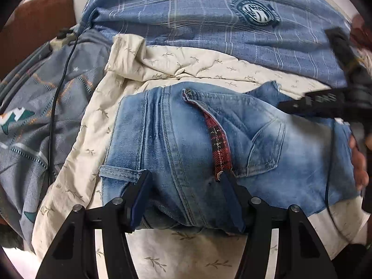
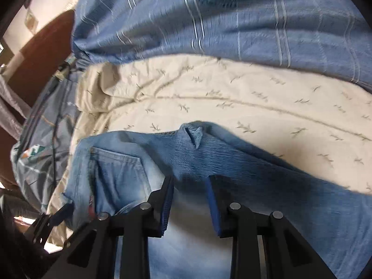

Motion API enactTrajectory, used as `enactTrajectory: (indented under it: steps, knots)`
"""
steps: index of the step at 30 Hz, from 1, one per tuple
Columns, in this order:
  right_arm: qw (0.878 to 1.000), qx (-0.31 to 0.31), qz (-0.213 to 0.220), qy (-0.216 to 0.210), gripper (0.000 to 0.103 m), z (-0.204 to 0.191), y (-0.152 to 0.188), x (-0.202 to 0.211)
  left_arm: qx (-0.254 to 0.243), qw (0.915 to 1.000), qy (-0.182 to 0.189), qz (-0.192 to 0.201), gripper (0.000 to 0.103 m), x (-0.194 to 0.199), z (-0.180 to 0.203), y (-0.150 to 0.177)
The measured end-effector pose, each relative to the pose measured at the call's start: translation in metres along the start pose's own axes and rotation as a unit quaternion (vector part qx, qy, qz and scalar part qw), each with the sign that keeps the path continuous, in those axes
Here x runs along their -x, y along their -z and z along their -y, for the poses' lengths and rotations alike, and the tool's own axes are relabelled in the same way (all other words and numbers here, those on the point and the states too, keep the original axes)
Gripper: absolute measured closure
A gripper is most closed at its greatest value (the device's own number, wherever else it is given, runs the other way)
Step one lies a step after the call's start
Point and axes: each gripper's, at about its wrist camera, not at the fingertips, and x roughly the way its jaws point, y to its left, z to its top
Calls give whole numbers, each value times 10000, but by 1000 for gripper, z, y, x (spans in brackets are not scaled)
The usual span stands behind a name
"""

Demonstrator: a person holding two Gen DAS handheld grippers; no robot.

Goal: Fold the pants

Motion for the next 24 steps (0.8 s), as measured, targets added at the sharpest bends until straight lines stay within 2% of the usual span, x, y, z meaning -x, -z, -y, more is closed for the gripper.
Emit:
enactTrajectory:
  steps: [3, 6, 9, 11, 13, 16, 19, 22, 24]
  knots:
    - [9992, -107, -226, 322, 78, 1, -6, -27, -272, 9996, -82, -80, 39, -6, 5, 5]
    - [9981, -294, -197, 498, 87, 10, -13, -40, -293, 9994, 24, -161, 39, -11, 2, 8]
    - [9971, -563, -278, 432, 88, 16, -23, -45, -304, 9993, 88, -203, 39, -11, 0, 10]
    - [9973, -423, -211, 565, 88, 12, -27, -47, -323, 9992, 67, -233, 39, -11, 1, 11]
    - [9940, -589, -244, 891, 87, 11, -31, -48, -325, 9991, 52, -255, 39, -10, 2, 11]
    - [9932, -819, -103, 821, 87, 16, -33, -49, -269, 9991, 82, -332, 39, -7, 2, 10]
    - [9931, -1044, 209, 485, 88, 24, -29, -33, -91, 9990, 195, -401, 39, -1, -2, 7]
    - [9874, -1412, 693, 187, 82, 42, -19, 3, 36, 9994, 241, -249, 39, 14, -5, 3]
    - [9855, -1454, 861, 150, 82, 51, -10, 26, 6, 9997, 229, -6, 39, 28, -2, 0]
